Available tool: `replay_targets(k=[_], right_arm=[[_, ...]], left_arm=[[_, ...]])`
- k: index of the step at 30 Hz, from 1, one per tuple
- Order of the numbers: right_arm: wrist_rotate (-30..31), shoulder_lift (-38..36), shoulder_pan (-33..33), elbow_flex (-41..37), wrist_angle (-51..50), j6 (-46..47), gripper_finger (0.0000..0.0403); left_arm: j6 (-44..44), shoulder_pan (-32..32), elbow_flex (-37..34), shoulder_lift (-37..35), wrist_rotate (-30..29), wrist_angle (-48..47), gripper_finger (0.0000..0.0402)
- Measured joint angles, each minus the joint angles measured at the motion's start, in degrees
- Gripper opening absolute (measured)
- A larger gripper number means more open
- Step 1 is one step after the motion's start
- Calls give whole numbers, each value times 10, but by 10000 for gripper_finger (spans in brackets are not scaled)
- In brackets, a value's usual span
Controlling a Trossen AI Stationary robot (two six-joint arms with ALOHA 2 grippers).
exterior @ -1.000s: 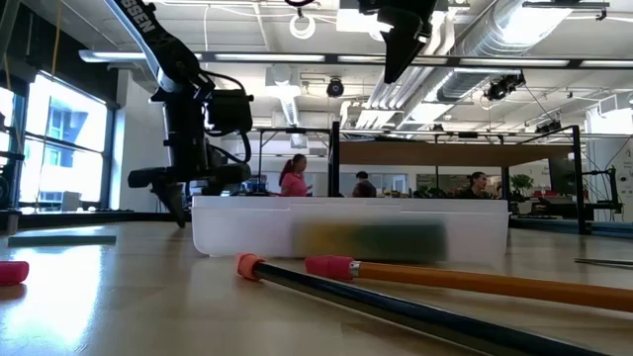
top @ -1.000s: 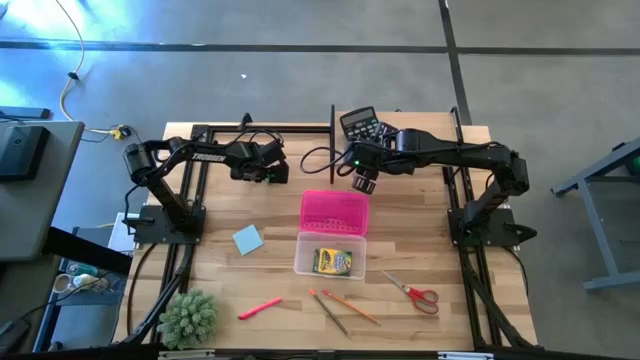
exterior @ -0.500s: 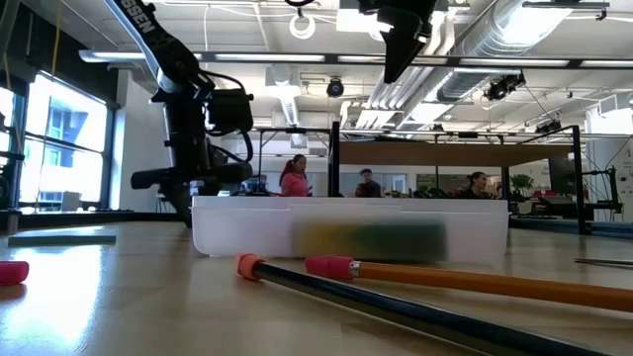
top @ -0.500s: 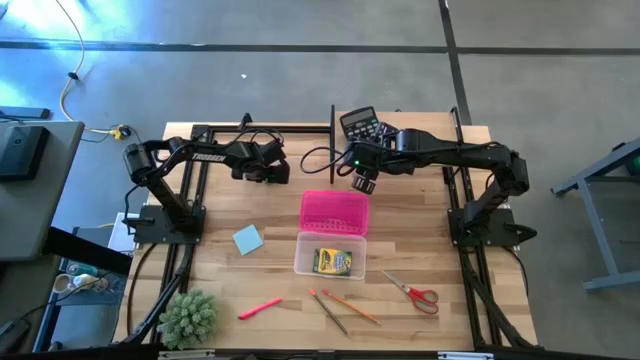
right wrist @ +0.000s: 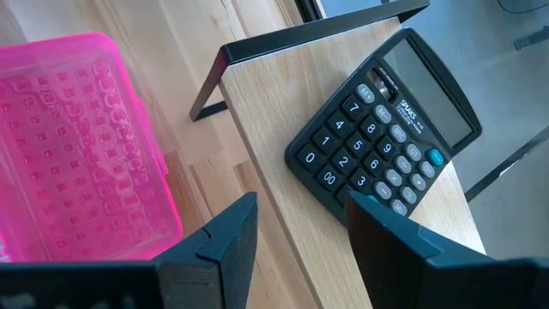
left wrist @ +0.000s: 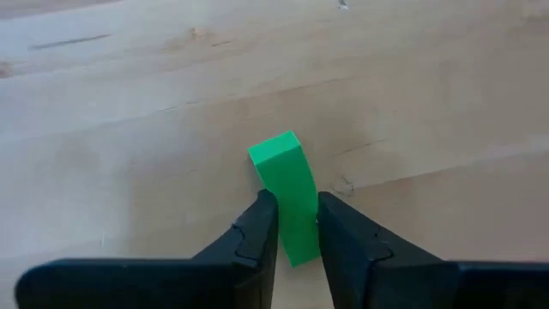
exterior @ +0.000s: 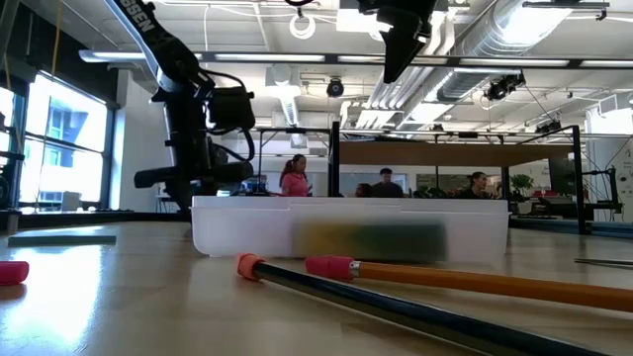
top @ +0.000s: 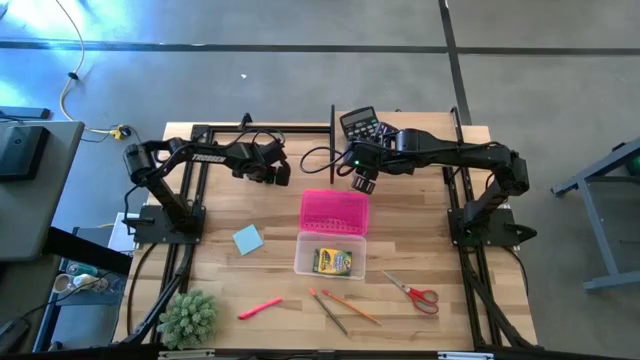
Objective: Pack school essentials
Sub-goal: Put the green eraser into the pink supply box
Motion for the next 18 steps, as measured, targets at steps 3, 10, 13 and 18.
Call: replay_targets(k=[3, 10, 13, 18], right_arm=[[0, 0, 0, 0, 0, -2, 167], [0, -2, 0, 0, -1, -17, 167], [0, -5, 0, 0, -3, -18, 167], [0, -24, 0, 0, -8, -22, 167]], left_arm=[[18, -8, 0, 0, -6, 1, 61], [44, -22, 0, 0, -18, 4, 60], [59, -27, 0, 0, -20, 8, 60], [81, -32, -2, -7, -22, 12, 60]])
